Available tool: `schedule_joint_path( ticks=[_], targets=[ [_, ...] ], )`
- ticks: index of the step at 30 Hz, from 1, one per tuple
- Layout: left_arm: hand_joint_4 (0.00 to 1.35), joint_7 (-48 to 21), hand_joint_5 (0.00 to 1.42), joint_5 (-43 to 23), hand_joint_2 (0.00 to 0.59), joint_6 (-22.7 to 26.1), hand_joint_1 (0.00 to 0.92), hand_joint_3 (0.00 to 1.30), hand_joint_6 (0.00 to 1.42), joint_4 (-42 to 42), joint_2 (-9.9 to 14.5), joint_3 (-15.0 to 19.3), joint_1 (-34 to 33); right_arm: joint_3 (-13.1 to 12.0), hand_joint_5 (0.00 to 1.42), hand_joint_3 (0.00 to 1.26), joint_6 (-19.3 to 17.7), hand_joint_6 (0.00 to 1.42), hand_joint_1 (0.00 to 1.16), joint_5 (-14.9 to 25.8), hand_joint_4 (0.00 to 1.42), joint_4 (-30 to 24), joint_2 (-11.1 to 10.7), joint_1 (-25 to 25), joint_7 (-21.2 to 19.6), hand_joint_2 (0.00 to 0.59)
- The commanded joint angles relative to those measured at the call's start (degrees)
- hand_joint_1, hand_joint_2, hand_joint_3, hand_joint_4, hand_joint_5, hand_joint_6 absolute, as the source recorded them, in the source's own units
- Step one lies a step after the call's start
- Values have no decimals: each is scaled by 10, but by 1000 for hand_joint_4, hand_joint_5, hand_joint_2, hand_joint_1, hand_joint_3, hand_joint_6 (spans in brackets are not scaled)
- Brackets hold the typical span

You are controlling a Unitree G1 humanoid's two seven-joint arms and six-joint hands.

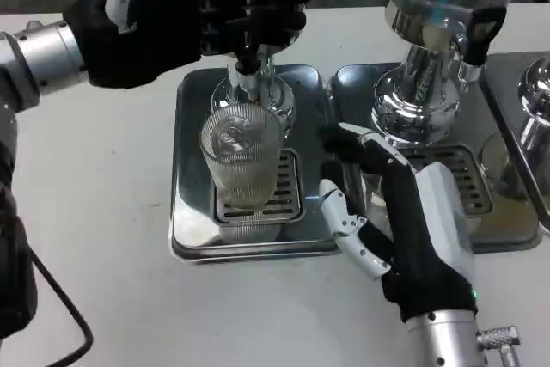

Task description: Grasp the cup under the faucet to collect the drink, then remove the cup.

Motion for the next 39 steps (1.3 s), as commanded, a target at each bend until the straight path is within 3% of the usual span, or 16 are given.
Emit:
schedule_joint_path(
  ticks=[1, 9, 17, 39],
  targets=[
    [180, -5, 183, 21, 27, -12, 0, 281, 119, 0, -6, -17, 23, -10, 356, 375, 0, 309, 396, 18, 370, 3, 4, -1, 0, 461],
    [181, 6, 188, 25, 32, -48, 0, 282, 119, -2, -6, -29, 32, -16, 356, 370, 3, 289, 389, 34, 370, 2, 2, -3, 6, 461],
    [175, 16, 190, 36, 28, -115, 0, 282, 119, -14, -4, -40, 49, -25, 342, 370, 8, 282, 386, 47, 370, 5, 2, -7, 15, 461],
    [136, 51, 157, 38, 26, -260, 0, 251, 130, -50, -3, -50, 78, -34, 340, 370, 15, 282, 374, 55, 361, 9, 2, -11, 25, 453]
  ],
)
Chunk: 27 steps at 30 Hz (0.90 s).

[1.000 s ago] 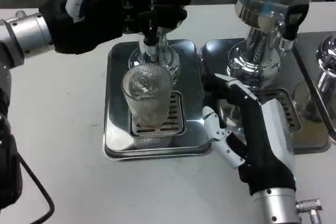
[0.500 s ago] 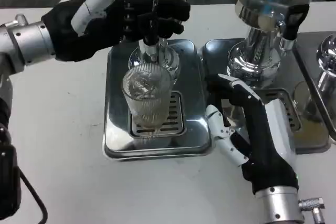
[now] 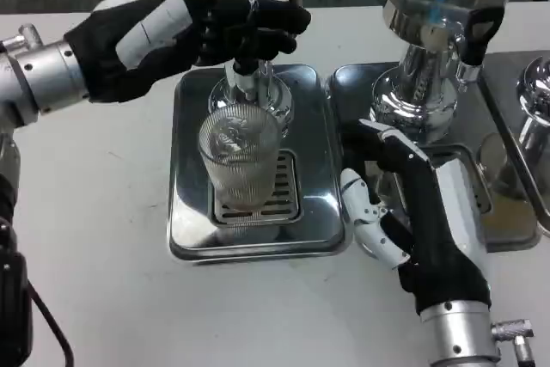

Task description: Grasp the cup under the faucet to collect the drink, then remove the cup.

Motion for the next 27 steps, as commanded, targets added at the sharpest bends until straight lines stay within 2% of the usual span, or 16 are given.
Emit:
schedule_joint_path(
  ticks=[1, 9, 16, 22, 27],
  targets=[
    [136, 7, 156, 15, 26, -39, 0, 251, 130, -11, -3, -13, 14, -3, 339, 370, 7, 282, 373, 2, 361, 4, 2, 1, 1, 453],
    [135, 26, 154, 29, 25, -95, 0, 243, 130, -18, 2, -31, 23, -4, 319, 364, 15, 268, 370, 2, 351, 4, 0, -2, 8, 452],
    [127, 40, 151, 39, 24, -122, 0, 236, 131, -22, 4, -37, 28, -4, 292, 333, 25, 248, 357, 1, 320, 2, -1, -7, 19, 455],
    [125, 56, 143, 45, 24, -146, 0, 231, 131, -24, 9, -48, 33, -5, 253, 295, 37, 215, 356, 0, 262, 0, -4, -14, 32, 438],
    [125, 69, 140, 52, 27, -167, 0, 229, 131, -27, 11, -53, 36, -4, 225, 255, 55, 193, 371, -1, 225, 1, -6, -25, 47, 402]
  ],
)
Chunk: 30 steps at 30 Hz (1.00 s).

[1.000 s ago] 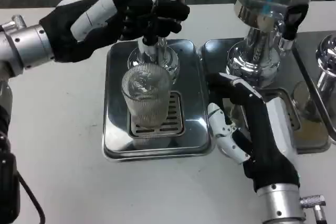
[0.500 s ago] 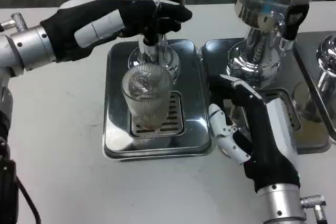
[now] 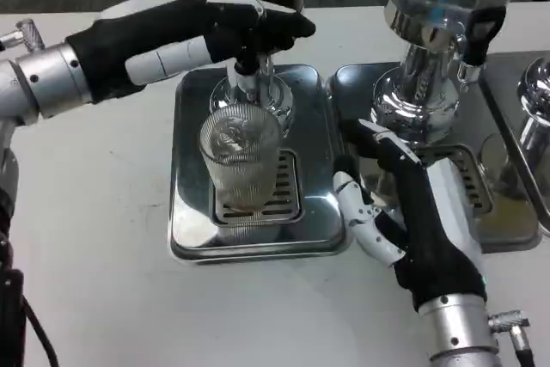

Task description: Grasp the cup under the faucet to collect the drink, then remove the cup.

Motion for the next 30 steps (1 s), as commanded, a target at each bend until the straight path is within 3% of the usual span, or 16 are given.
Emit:
schedule_joint_path(
  ticks=[1, 14, 21, 30],
  targets=[
    [124, 5, 140, 18, 27, -26, 0, 229, 131, -6, 3, -13, 13, -1, 212, 245, 21, 184, 378, -2, 214, 1, -3, -12, 15, 389],
    [113, 35, 139, 29, 30, -72, 0, 228, 138, -8, 9, -25, 20, 2, 126, 161, 64, 131, 423, -8, 120, 4, -6, -39, 45, 350],
    [112, 60, 139, 41, 35, -98, 0, 222, 145, -9, 14, -31, 21, 2, 77, 118, 81, 87, 443, 0, 57, 10, -9, -56, 68, 298],
    [105, 100, 137, 66, 38, -136, 0, 220, 148, -11, 21, -47, 25, 7, 43, 77, 103, 64, 464, -7, 14, 16, -10, -71, 77, 290]
  ],
)
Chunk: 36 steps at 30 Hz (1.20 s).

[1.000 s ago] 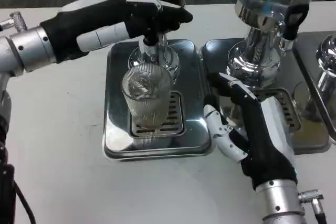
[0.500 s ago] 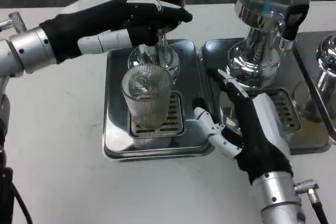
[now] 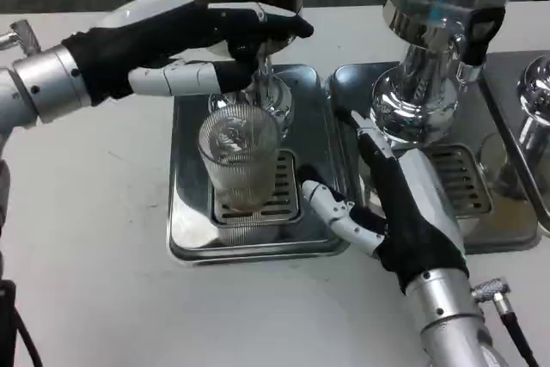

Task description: Grasp the cup under the faucet to collect the drink, then remove the cup.

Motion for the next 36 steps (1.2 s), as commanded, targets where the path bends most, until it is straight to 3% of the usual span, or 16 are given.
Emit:
schedule_joint_path(
  ticks=[1, 9, 36],
  targets=[
    [104, 15, 135, 19, 38, -26, 0, 219, 149, -6, 5, -15, 10, 4, 29, 66, 12, 57, 468, -4, 3, 3, -5, -11, 6, 288],
    [93, 54, 128, 36, 37, -54, 0, 202, 149, -6, 14, -24, 13, 8, 0, 0, 29, 5, 513, 2, 0, 24, -9, -39, 32, 247],
    [73, 145, 102, 83, 48, -106, 0, 188, 149, -4, 30, -48, 17, 19, 0, 0, 37, 0, 526, -2, 0, 52, -9, -69, 27, 253]
  ],
)
